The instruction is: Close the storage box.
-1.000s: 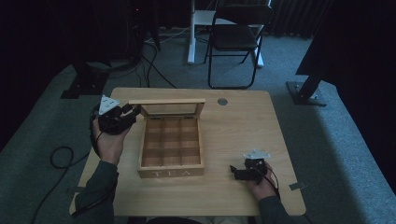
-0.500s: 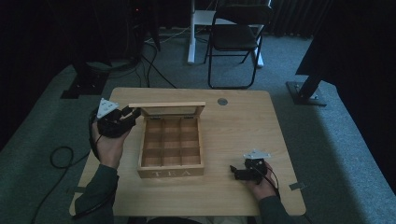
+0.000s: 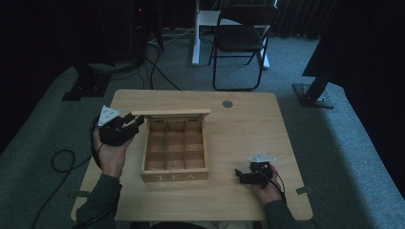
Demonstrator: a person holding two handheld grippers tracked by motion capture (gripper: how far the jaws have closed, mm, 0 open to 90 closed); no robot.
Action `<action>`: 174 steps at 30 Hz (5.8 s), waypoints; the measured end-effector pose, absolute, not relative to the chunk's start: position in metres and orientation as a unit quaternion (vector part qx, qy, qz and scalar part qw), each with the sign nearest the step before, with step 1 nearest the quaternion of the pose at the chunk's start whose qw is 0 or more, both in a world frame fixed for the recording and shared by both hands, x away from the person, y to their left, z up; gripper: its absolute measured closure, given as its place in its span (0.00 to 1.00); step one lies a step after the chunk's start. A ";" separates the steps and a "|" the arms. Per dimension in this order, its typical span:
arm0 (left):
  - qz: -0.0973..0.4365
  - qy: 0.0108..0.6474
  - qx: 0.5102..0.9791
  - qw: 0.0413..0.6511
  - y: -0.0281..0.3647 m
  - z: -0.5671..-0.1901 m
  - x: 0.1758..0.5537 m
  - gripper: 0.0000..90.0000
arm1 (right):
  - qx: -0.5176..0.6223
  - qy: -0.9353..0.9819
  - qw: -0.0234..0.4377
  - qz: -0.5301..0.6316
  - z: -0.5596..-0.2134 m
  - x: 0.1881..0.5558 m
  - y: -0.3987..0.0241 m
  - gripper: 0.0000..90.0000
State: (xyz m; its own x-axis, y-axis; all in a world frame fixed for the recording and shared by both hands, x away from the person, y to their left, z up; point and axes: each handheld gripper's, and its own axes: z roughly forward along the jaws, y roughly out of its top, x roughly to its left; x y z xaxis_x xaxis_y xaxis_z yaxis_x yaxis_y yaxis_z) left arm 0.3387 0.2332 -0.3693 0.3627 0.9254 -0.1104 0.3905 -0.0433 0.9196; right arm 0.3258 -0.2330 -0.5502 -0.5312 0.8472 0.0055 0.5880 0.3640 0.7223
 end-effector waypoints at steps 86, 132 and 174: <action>0.232 0.513 0.688 0.459 0.239 -0.432 0.279 0.50 | 0.446 0.804 0.188 0.345 -0.550 0.325 -0.233 0.14; 0.218 0.531 0.701 0.423 0.240 -0.482 0.258 0.47 | 0.445 0.804 0.188 0.345 -0.550 0.325 -0.233 0.14; 0.173 0.579 0.648 0.464 0.277 -0.493 0.226 0.48 | 0.444 0.805 0.188 0.345 -0.550 0.325 -0.233 0.14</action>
